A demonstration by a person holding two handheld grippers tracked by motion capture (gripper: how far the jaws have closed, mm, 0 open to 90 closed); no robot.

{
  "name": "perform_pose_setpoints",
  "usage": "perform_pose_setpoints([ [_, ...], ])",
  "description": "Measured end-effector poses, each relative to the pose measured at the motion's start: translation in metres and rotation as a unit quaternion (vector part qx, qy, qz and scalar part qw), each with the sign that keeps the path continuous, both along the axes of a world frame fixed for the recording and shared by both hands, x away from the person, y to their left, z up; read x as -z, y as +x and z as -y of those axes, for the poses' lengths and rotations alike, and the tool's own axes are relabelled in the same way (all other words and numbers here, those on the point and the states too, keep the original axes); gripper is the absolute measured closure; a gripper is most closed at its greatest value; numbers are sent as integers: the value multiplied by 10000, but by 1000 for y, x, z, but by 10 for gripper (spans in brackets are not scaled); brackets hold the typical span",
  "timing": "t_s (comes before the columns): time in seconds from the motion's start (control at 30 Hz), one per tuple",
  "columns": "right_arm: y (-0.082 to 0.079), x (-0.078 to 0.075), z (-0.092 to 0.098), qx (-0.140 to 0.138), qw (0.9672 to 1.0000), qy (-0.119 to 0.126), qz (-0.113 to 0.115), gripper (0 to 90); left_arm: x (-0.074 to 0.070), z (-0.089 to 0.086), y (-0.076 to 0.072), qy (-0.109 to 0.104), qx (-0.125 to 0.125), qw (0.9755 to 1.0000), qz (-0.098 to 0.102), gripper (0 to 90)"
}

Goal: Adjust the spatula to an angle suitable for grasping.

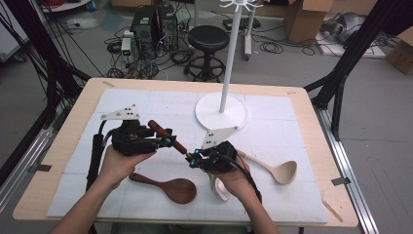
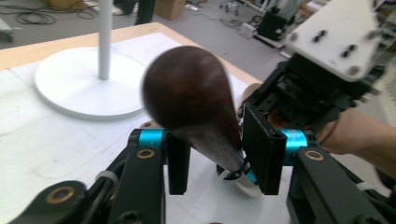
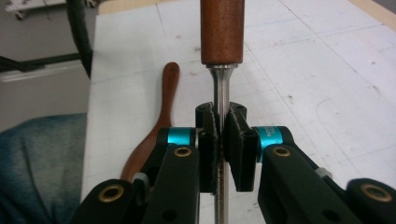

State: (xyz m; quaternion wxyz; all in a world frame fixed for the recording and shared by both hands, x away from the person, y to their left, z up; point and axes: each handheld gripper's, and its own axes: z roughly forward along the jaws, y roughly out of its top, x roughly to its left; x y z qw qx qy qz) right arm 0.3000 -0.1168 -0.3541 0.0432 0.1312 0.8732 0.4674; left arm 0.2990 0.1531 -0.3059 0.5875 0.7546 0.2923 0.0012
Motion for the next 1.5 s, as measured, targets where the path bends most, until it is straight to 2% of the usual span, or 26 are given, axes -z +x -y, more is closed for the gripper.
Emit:
perform_pose_setpoints([
  [0.1, 0, -1, 1, -6, 9999, 91, -129, 702, -1, -2, 0, -283, 334, 9990, -76, 703],
  [0.27, 0, -7, 0, -246, 9993, 254, -121, 639, -7, -1, 0, -255, 582, 9980, -64, 724],
  [0.37, 1, -14, 1, -414, 9978, 483, -180, 638, -12, 0, 1, -189, 672, 9976, 4, 726],
  [0.53, 5, -25, 3, -530, 9957, 754, -129, 640, -19, 3, 2, -93, 807, 9966, 122, 727],
  [0.63, 8, -29, 3, -572, 9942, 893, -161, 689, -23, 7, 2, -34, 870, 9960, 206, 727],
  [0.67, 9, -29, 3, -634, 9934, 934, -206, 726, -24, 7, 2, -27, 870, 9960, 216, 727],
  [0.77, 8, -32, 3, -633, 9936, 937, -49, 737, -26, 9, 3, -67, 846, 9962, 216, 724],
  [0.83, 6, -35, 3, -576, 9945, 873, 111, 739, -27, 9, 4, -205, 786, 9966, 169, 716],
  [0.87, 5, -36, 3, -525, 9948, 857, 140, 740, -28, 9, 4, -261, 716, 9969, 171, 684],
  [0.97, 4, -40, 5, -364, 9949, 894, 293, 740, -31, 10, 4, -275, 575, 9977, 228, 655],
  [1.13, 3, -43, 5, -102, 9947, 960, 354, 740, -37, 14, 3, -260, 330, 9985, 337, 650],
  [1.23, 2, -44, 6, 109, 9939, 1045, 341, 740, -42, 19, 3, -113, 158, 9989, 419, 658],
  [1.3, 1, -45, 6, 243, 9932, 1077, 375, 740, -44, 22, 3, -115, 96, 9989, 433, 661],
  [1.37, 0, -47, 6, 350, 9929, 1048, 442, 740, -47, 25, 3, -103, 47, 9988, 482, 682],
  [1.5, -2, -50, 6, 405, 9919, 1099, 491, 740, -53, 30, 2, -50, 108, 9983, 578, 725],
])
